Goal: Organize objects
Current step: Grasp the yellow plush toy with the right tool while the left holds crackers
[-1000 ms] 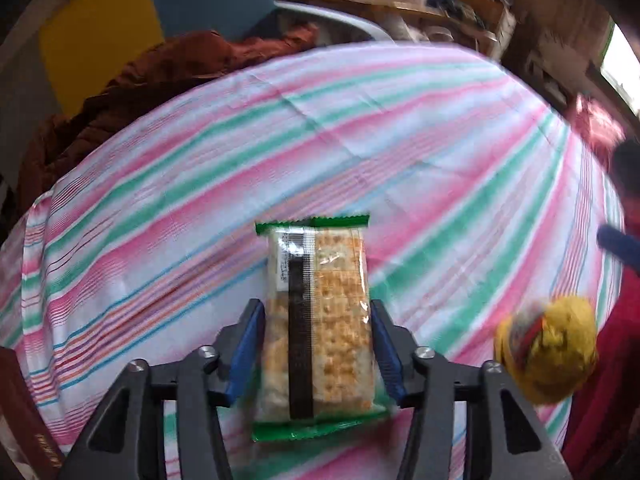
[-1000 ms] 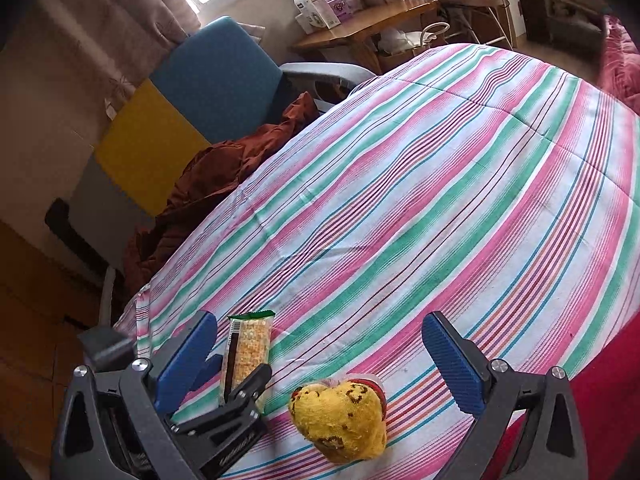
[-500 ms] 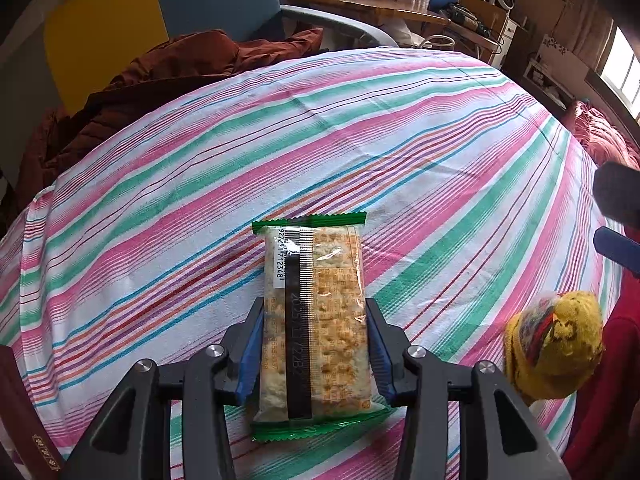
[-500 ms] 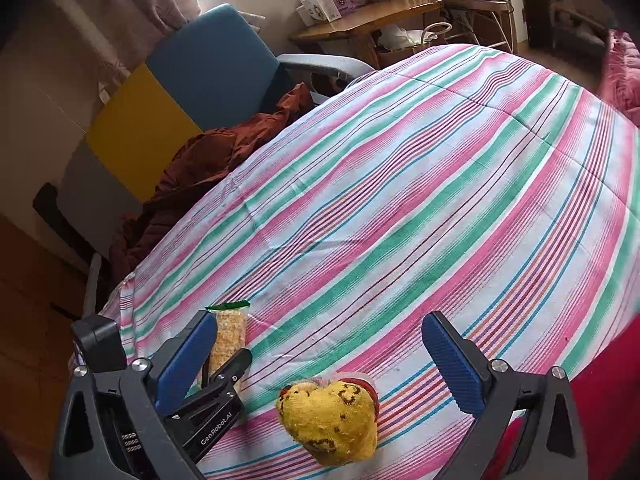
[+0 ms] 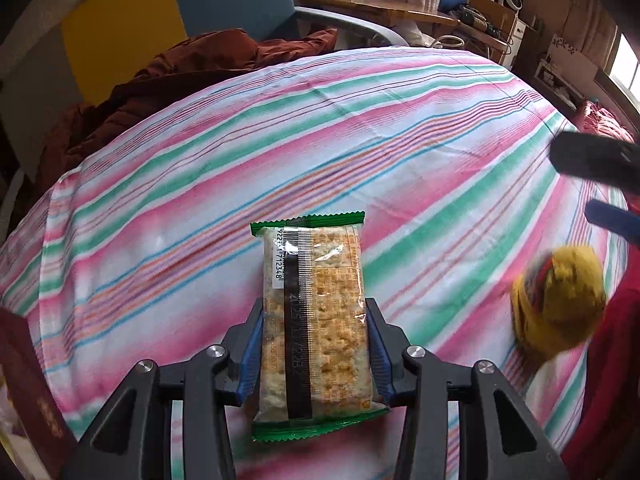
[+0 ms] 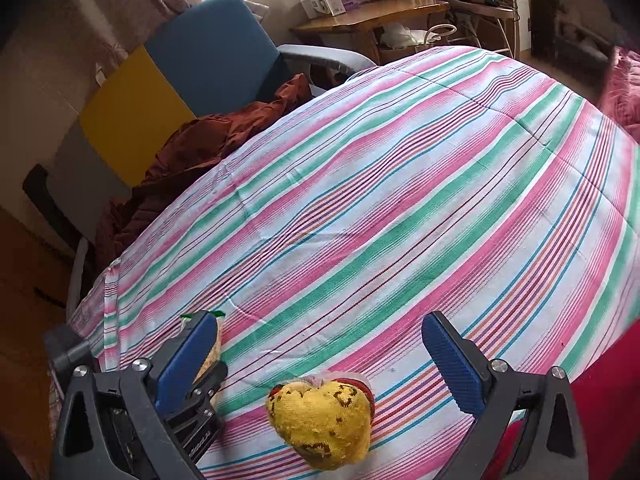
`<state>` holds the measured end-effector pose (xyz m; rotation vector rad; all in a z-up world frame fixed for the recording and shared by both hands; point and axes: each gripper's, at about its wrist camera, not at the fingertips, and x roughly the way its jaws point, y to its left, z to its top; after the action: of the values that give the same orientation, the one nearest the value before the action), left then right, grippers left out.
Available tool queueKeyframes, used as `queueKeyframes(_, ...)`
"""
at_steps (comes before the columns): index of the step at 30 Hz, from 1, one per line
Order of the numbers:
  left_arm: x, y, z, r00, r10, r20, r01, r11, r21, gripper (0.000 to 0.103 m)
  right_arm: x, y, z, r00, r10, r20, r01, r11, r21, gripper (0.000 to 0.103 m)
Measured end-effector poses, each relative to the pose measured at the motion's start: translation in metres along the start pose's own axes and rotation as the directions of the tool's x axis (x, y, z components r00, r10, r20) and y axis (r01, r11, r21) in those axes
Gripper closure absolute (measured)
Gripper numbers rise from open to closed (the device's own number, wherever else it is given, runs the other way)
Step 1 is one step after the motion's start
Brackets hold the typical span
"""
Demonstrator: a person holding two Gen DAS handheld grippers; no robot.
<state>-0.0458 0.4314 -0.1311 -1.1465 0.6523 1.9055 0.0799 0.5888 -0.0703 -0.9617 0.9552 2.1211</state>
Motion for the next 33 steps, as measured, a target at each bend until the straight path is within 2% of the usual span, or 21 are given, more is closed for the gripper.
queueKeyframes(4,-0.015,0.004,-0.023,1.0,-0.006,0.003,0.006,0.999,-0.034,0.057,0.001,0.003,-0.002,1.0,-0.01,-0.007,0.01,1.0,-0.017,0.0)
queueKeyframes(12,-0.039,0.001,-0.068,1.0,-0.007,0.029,0.008,1.0,-0.025,0.057,0.003,0.011,-0.008,0.999,0.014,-0.05,-0.016,0.999,-0.043,0.0)
queueKeyframes(18,-0.042,0.005,-0.077,0.999,-0.022,0.042,0.024,0.999,-0.035,0.057,-0.016,0.027,-0.016,0.997,0.02,-0.081,-0.032,0.989,-0.147,0.0)
queueKeyframes(22,-0.044,0.006,-0.081,0.998,-0.023,0.054,0.025,0.999,-0.038,0.057,-0.028,0.028,-0.023,0.994,-0.026,-0.107,0.001,0.974,-0.227,0.001)
queueKeyframes(26,-0.044,0.007,-0.082,0.998,-0.028,0.059,0.03,0.999,-0.041,0.057,-0.016,0.026,-0.035,0.981,-0.107,-0.165,0.058,0.959,-0.277,0.021)
queueKeyframes(28,-0.045,0.008,-0.084,0.998,-0.031,0.062,0.033,0.999,-0.039,0.057,-0.004,0.024,-0.042,0.967,-0.154,-0.202,0.09,0.952,-0.293,0.027)
queueKeyframes(29,-0.045,0.008,-0.085,0.997,-0.031,0.064,0.034,0.999,-0.037,0.057,0.002,0.024,-0.044,0.964,-0.158,-0.215,0.09,0.951,-0.297,0.032)
queueKeyframes(30,-0.046,0.008,-0.086,0.997,-0.032,0.068,0.034,0.999,-0.036,0.057,0.008,0.023,-0.046,0.96,-0.162,-0.23,0.089,0.951,-0.297,0.043)
queueKeyframes(31,-0.046,0.008,-0.086,0.997,-0.028,0.071,0.031,0.999,-0.038,0.057,0.011,0.023,-0.047,0.956,-0.181,-0.231,0.106,0.947,-0.304,0.048)
queueKeyframes(33,-0.047,0.007,-0.088,0.997,-0.028,0.076,0.031,0.999,-0.034,0.057,0.009,0.024,-0.045,0.965,-0.184,-0.189,0.118,0.942,-0.313,0.06)
